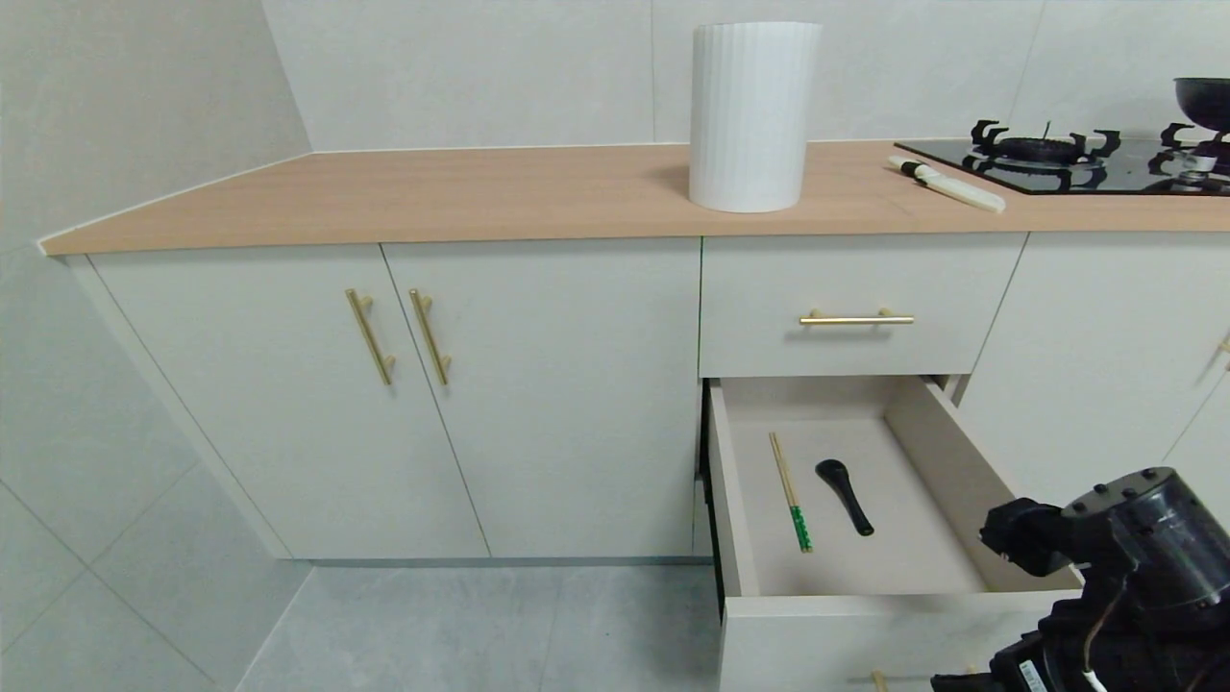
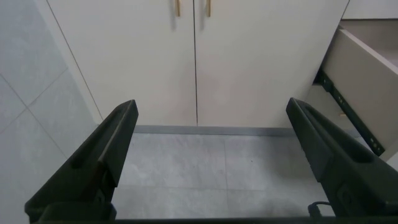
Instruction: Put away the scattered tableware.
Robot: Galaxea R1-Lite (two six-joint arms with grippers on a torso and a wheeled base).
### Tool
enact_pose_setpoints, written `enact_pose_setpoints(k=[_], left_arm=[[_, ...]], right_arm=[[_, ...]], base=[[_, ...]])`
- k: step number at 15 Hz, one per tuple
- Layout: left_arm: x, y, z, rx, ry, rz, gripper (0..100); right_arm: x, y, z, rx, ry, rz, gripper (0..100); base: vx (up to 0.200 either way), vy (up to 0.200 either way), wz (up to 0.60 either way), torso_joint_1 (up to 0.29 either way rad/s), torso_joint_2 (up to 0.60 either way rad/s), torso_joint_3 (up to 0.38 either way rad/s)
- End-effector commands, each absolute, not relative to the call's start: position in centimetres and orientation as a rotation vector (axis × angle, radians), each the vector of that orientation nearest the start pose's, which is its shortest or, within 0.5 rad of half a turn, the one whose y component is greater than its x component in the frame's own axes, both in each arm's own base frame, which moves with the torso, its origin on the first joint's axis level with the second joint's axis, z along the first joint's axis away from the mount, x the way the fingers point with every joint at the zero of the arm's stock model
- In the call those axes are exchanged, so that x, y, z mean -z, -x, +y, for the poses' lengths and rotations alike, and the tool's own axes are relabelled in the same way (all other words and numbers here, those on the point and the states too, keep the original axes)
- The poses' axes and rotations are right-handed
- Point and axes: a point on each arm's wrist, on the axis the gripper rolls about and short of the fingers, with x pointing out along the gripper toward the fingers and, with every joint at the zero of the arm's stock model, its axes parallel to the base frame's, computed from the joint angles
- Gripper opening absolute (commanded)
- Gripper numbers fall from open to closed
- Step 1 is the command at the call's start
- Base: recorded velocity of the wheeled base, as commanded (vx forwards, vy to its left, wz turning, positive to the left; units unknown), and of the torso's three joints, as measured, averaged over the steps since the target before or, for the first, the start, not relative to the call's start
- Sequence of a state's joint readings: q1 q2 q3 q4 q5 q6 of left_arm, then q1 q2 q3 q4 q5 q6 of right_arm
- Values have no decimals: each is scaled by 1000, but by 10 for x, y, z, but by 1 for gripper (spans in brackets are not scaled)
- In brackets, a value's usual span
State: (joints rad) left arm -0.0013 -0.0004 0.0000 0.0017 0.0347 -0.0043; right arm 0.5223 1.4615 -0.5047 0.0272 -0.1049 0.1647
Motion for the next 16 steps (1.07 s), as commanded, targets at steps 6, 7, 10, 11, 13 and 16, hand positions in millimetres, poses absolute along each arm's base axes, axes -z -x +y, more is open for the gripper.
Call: enact_pose_setpoints(k=[6, 7, 10, 11, 13, 16], left_arm=[[-75, 23, 1, -34, 5, 1, 100], [-75, 23, 1, -34, 5, 1, 100], [-75, 23, 1, -34, 5, 1, 100], [-75, 23, 1, -34, 5, 1, 100], [-75, 23, 1, -34, 5, 1, 100], [-75, 23, 1, -34, 5, 1, 100]], right_arm=[[-90, -190, 105, -179, 109, 1040, 100], [-90, -192, 106, -169, 103, 1029, 100], [-88, -196, 108, -150, 77, 1010, 100], [-89, -196, 108, -150, 73, 1008, 100], [-89, -197, 109, -147, 72, 1007, 100], [-90, -202, 111, -122, 71, 961, 100]], base=[[0, 0, 0, 0, 0, 0], [0, 0, 0, 0, 0, 0], [0, 0, 0, 0, 0, 0], [0, 0, 0, 0, 0, 0], [0, 0, 0, 0, 0, 0], [0, 0, 0, 0, 0, 0]])
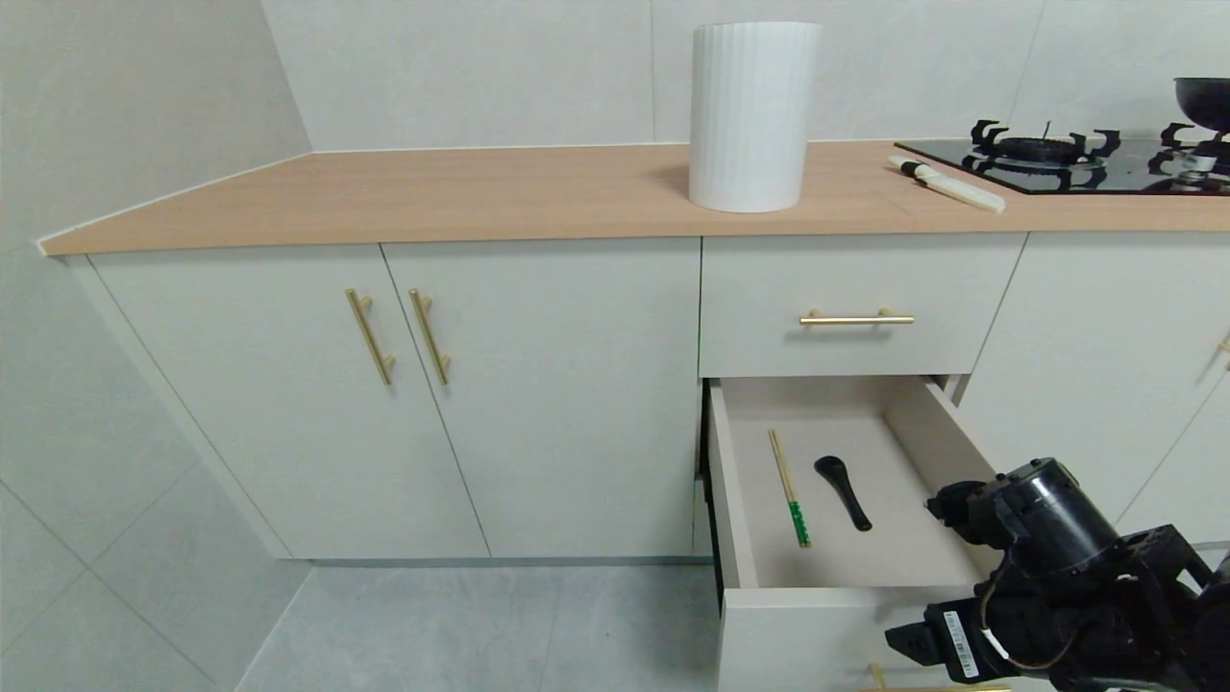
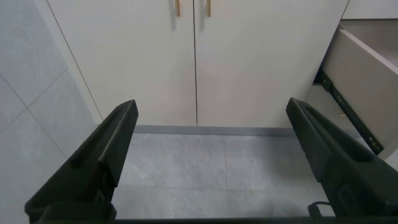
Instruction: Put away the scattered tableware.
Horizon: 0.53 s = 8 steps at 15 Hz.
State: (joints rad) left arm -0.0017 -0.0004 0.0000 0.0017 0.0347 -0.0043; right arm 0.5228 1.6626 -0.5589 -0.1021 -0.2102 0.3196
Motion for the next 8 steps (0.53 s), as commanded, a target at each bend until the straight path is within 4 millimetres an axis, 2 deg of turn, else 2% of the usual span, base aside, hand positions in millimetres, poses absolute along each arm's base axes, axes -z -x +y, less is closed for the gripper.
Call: enact_pose_setpoints(k=[1, 8], left_arm=[[-75, 23, 1, -34, 5, 1, 100], [-75, 23, 1, -34, 5, 0, 100]], right_arm=[[-90, -204, 112, -116, 71, 949, 100], [-90, -229, 121, -89, 68, 931, 100]], base=[[0, 0, 0, 0, 0, 0], [0, 0, 0, 0, 0, 0]])
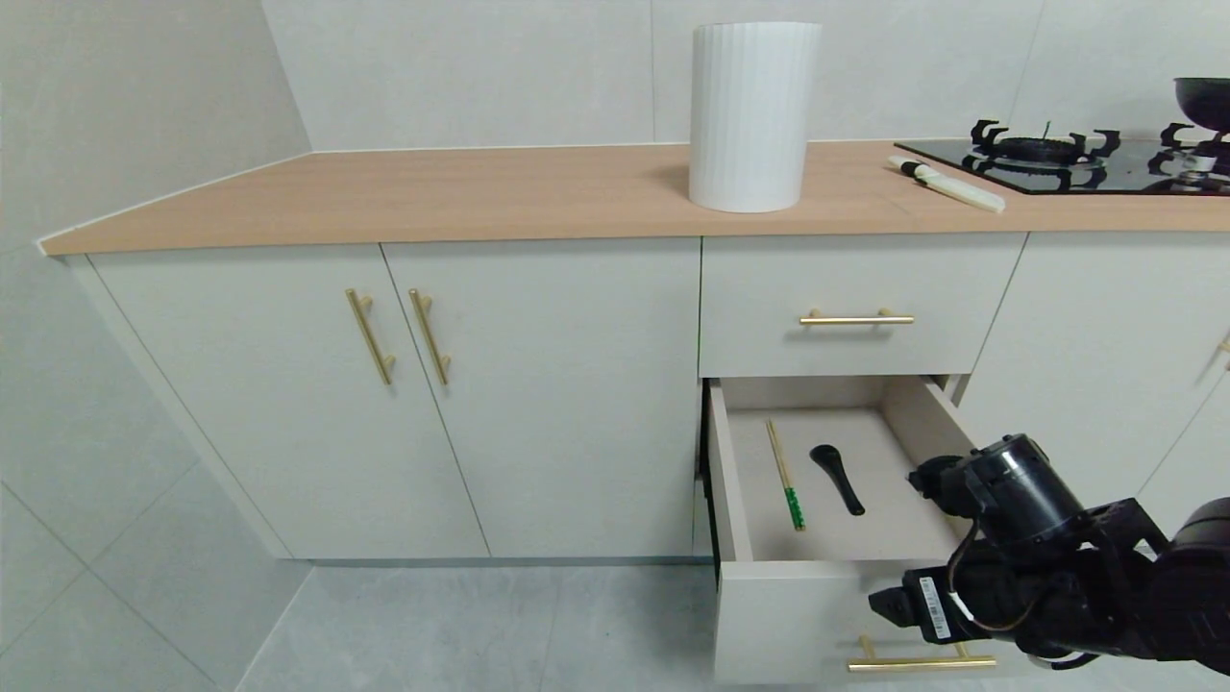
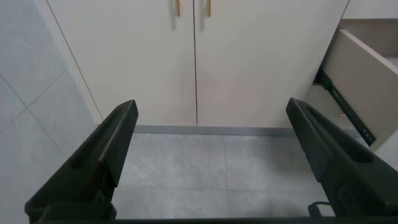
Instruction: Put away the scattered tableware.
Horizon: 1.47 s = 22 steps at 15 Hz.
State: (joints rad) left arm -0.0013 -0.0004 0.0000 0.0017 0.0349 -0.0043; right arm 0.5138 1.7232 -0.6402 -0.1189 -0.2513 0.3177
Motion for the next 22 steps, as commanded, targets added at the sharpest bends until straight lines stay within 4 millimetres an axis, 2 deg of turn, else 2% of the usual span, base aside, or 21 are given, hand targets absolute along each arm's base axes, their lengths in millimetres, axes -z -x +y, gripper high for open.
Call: enact_pose_setpoints(k=[1, 7, 9, 10, 19, 22], left_arm=[[-75, 23, 1, -34, 5, 1, 100], [-75, 23, 1, -34, 5, 1, 100], [-75, 23, 1, -34, 5, 1, 100], [-75, 23, 1, -34, 5, 1, 100], [-75, 23, 1, -34, 5, 1, 100], [-75, 23, 1, -34, 5, 1, 100]], right_arm=[[-91, -235, 123, -86, 63, 923, 100], [-88, -273, 130, -59, 51, 900, 100], [-85, -280, 131, -50, 51, 901, 100], [-84, -291, 131, -39, 53, 892, 100], [-84, -342, 131, 1, 10, 821, 100], [-77, -361, 130, 13, -10, 782, 100]], base=[[0, 0, 0, 0, 0, 0], [0, 0, 0, 0, 0, 0], [0, 0, 0, 0, 0, 0], [0, 0, 0, 0, 0, 0], [0, 0, 0, 0, 0, 0], [0, 0, 0, 0, 0, 0]])
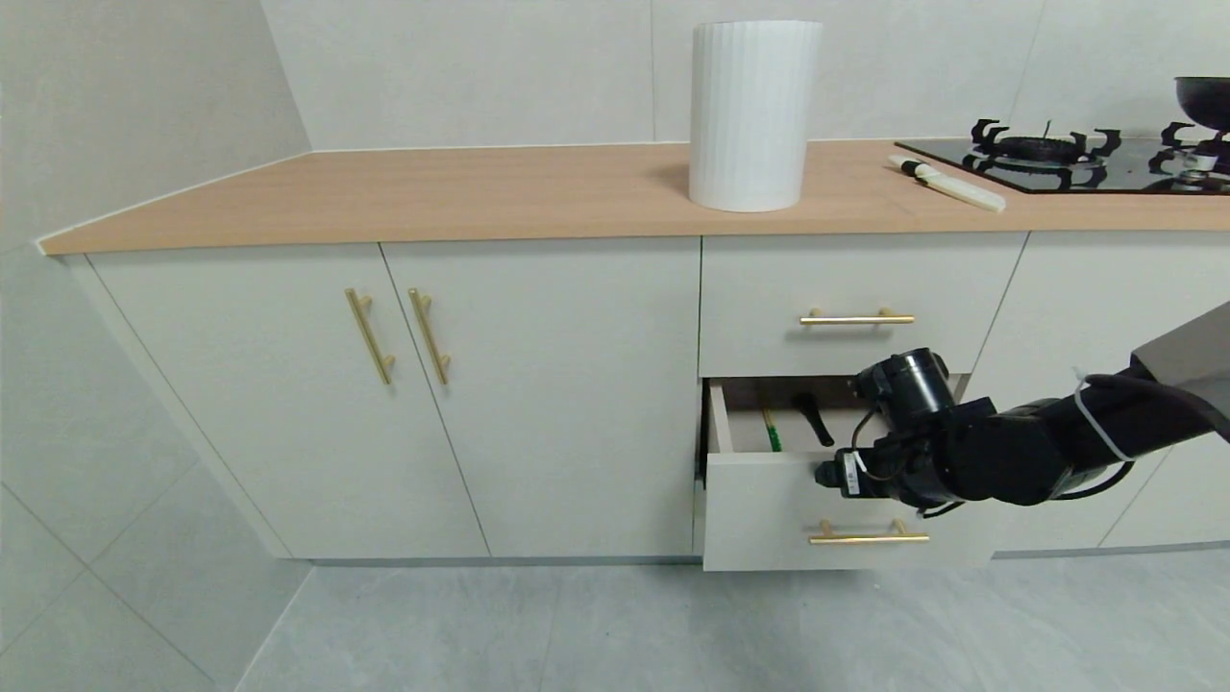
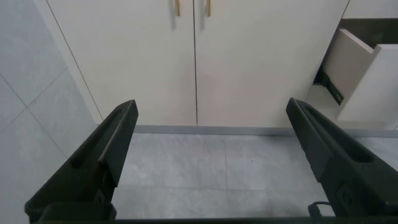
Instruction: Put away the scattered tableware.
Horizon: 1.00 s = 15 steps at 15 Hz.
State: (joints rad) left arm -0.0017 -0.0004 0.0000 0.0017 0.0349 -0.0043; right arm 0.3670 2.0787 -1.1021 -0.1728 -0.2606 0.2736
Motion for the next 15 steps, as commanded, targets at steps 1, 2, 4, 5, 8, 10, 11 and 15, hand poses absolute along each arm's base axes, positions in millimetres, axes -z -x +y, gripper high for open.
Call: enact_pose_setpoints(k=[1, 2, 4, 5, 8, 10, 11, 15], left_arm=[[-75, 23, 1, -34, 5, 1, 100], [-75, 23, 1, -34, 5, 1, 100], [-75, 23, 1, -34, 5, 1, 100], [-75, 23, 1, -34, 5, 1, 100], [-75, 23, 1, -34, 5, 1, 100], [-75, 23, 1, -34, 5, 1, 100], [-75, 23, 1, -34, 5, 1, 100], [-75, 23, 1, -34, 5, 1, 100]], right_arm=[[-75, -367, 128, 20, -12, 772, 100], [-75, -376, 127, 25, -14, 752, 100], [-74, -389, 126, 31, -20, 730, 100], [-74, -395, 125, 42, -25, 718, 100], [-70, -408, 124, 59, -42, 660, 100], [-68, -415, 125, 53, -49, 613, 100], [-68, -419, 125, 51, -48, 593, 100], [-63, -431, 121, 66, -60, 577, 100]], base=[[0, 0, 0, 0, 0, 0], [0, 0, 0, 0, 0, 0], [0, 0, 0, 0, 0, 0], [0, 0, 0, 0, 0, 0], [0, 0, 0, 0, 0, 0], [0, 0, 0, 0, 0, 0], [0, 0, 0, 0, 0, 0], [0, 0, 0, 0, 0, 0]])
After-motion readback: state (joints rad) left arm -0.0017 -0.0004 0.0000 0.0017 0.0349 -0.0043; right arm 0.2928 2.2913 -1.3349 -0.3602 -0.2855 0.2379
